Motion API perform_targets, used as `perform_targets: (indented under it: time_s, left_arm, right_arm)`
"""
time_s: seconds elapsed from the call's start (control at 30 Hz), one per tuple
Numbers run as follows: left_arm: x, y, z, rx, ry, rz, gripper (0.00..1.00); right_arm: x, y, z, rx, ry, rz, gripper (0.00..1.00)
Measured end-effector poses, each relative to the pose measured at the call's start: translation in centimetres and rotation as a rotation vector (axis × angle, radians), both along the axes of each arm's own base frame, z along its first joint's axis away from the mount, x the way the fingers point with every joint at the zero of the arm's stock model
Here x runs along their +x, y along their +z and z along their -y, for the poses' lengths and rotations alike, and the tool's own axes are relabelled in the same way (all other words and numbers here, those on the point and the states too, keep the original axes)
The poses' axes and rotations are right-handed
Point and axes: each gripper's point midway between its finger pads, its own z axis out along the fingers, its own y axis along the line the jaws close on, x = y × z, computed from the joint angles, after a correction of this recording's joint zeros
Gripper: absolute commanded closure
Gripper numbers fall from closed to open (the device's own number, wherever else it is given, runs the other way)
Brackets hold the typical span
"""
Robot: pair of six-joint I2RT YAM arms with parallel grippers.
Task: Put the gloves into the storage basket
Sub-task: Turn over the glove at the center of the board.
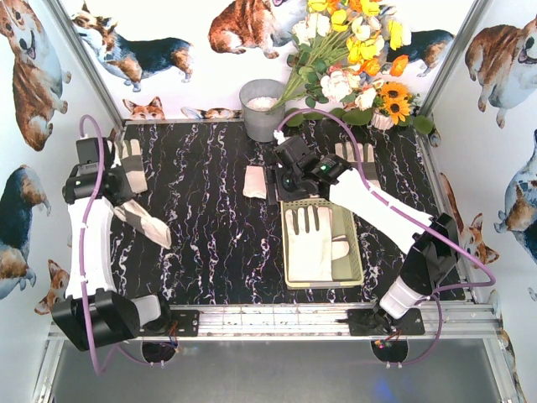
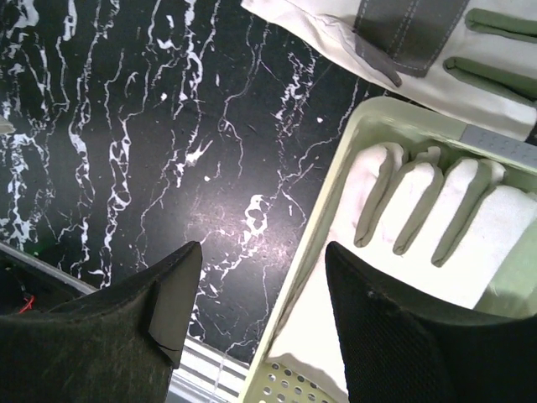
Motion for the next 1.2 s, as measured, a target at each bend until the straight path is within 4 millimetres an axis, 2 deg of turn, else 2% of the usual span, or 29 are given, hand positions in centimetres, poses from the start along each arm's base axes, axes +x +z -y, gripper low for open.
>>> perform_targets:
  time_s: [0.07,0.17,0.37,0.4,0.7,0.73,0.83,0.9,1.0,1.1,1.2]
  left_arm:
    - [0.0,-0.8,0.9,-0.024,-0.045,-0.031,1.00]
    - [0.3,-3.2,3.1,-0.063,-0.120,-0.101,1.00]
    - [1.4,-8.4,11.8,-0.150,-0.360,-0.248,1.00]
    - [1.6,-8.9,13.1,-0.173,-0.385,-0.258,1.00]
    - [3.6,-11.2,21.3,-0.399,-0.464,-0.225,1.00]
    - [3.5,-11.5,22.2,-0.418,-0.477,-0.229,0.97]
    - [2.8,-12.3,24.6,-0.480,-0.503,-0.245,0.74]
    - [2.3,-12.6,25.3,-0.508,-0.498,-0.254,0.59]
    - [2.4,-12.1,25.1,-0.517,-0.469,-0.236,0.48]
    - [2.7,-10.5,24.0,-0.510,-0.438,-0.180,0.44]
    - [3.2,-9.0,21.6,-0.506,-0.377,-0.111,0.43]
  right_arm:
    - [-0.1,-0.2,0.3,-0.013,-0.006,-0.003,0.38]
    - [-0.3,-0.7,0.9,-0.031,-0.016,-0.011,0.38]
    - [-0.8,-1.4,1.4,-0.051,-0.035,-0.034,0.37]
    - [-0.8,-1.4,1.4,-0.048,-0.034,-0.037,0.33]
    - [-2.1,-2.3,-1.1,0.072,0.016,-0.117,0.31]
    - [-2.2,-2.4,-1.4,0.085,0.022,-0.127,0.31]
    - [-2.2,-2.8,-2.6,0.128,0.038,-0.156,0.29]
    - [-2.2,-3.1,-3.3,0.150,0.048,-0.172,0.28]
    - [-2.0,-3.8,-4.4,0.178,0.061,-0.198,0.26]
    - [-1.9,-5.0,-5.2,0.182,0.073,-0.232,0.26]
    - [-1.5,-6.3,-6.1,0.178,0.083,-0.265,0.26]
